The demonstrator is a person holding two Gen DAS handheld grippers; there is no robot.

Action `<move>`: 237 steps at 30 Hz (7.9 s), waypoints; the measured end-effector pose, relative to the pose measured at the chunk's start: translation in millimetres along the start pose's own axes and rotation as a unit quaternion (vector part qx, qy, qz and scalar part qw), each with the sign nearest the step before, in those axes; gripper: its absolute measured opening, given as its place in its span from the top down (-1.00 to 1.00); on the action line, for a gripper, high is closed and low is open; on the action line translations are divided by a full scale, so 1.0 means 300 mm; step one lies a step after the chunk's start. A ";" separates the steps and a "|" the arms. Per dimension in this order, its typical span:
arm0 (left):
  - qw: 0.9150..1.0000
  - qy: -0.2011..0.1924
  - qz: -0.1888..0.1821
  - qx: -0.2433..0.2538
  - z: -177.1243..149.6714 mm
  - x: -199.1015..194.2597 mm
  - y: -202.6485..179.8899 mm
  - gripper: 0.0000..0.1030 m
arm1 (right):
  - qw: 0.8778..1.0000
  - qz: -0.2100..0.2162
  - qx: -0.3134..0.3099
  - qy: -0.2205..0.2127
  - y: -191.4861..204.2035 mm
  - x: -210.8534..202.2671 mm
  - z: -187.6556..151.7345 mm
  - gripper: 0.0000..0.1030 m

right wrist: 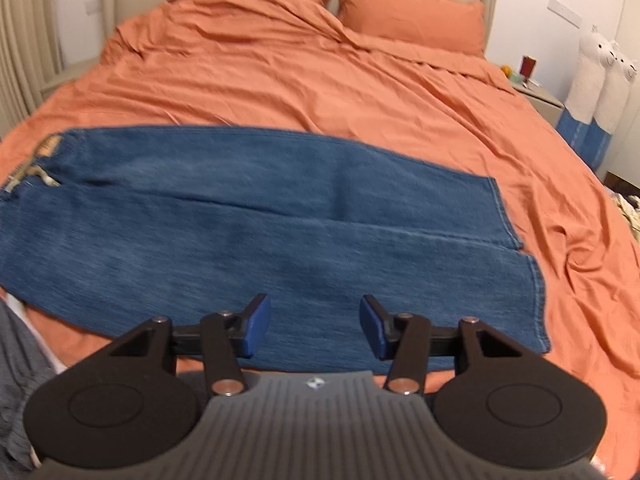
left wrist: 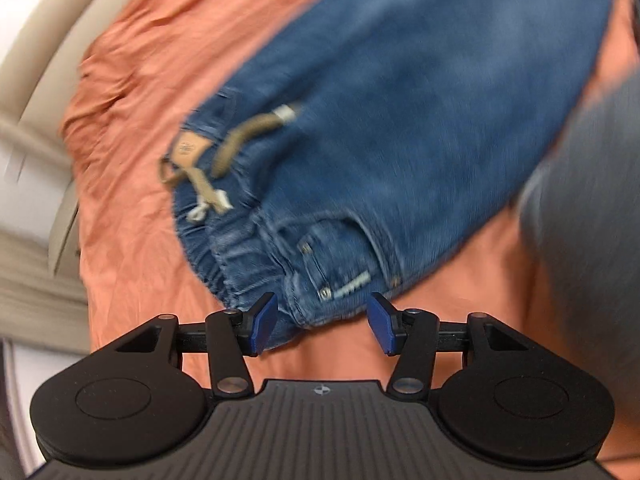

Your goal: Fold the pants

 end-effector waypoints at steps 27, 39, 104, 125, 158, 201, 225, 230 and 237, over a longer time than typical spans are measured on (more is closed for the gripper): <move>0.986 -0.033 0.143 -0.083 0.155 -0.008 0.040 0.80 | 0.958 0.021 -0.256 0.129 -0.444 0.204 -0.230 0.64; 0.972 -0.015 0.192 -0.132 0.193 -0.058 0.052 0.80 | 0.935 0.006 -0.350 0.050 -0.437 0.213 -0.306 1.00; 0.912 -0.070 0.149 -0.375 0.454 0.249 0.669 -1.00 | 0.988 -0.030 -0.151 0.016 -0.014 0.797 0.441 0.51; 0.548 -0.188 0.049 -0.814 -0.239 0.391 0.532 -0.44 | 0.996 0.082 0.001 -0.043 0.558 0.825 0.197 0.17; 0.763 -0.093 0.185 -0.612 -0.009 0.225 0.581 -0.25 | 0.997 0.022 0.062 -0.037 0.377 0.795 0.299 0.07; 0.878 -0.045 0.113 -0.464 0.545 0.514 0.315 0.10 | 0.897 -0.105 0.425 -0.069 -0.980 0.545 0.015 1.00; 0.970 -0.132 -0.085 -0.187 1.250 0.605 -0.168 0.10 | 0.966 0.033 0.258 -0.013 -0.599 0.657 0.144 0.40; 0.971 -0.117 -0.079 -0.194 1.264 0.715 -0.155 0.10 | 0.982 0.074 0.173 0.006 -0.437 0.862 0.246 0.40; 0.962 -0.131 -0.078 -0.225 1.300 0.851 -0.114 0.08 | 0.993 0.063 0.093 0.027 -0.294 1.129 0.325 0.40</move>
Point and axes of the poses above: each gripper's, at about its wrist camera, not at the fingertips, and x roughly the way its jaws point, y to its left, z to its top, the point moved 4 cm from there along x, roughly the way its jaws point, and after that the axes turned 14 degrees about -y, right-handed, at the moved point
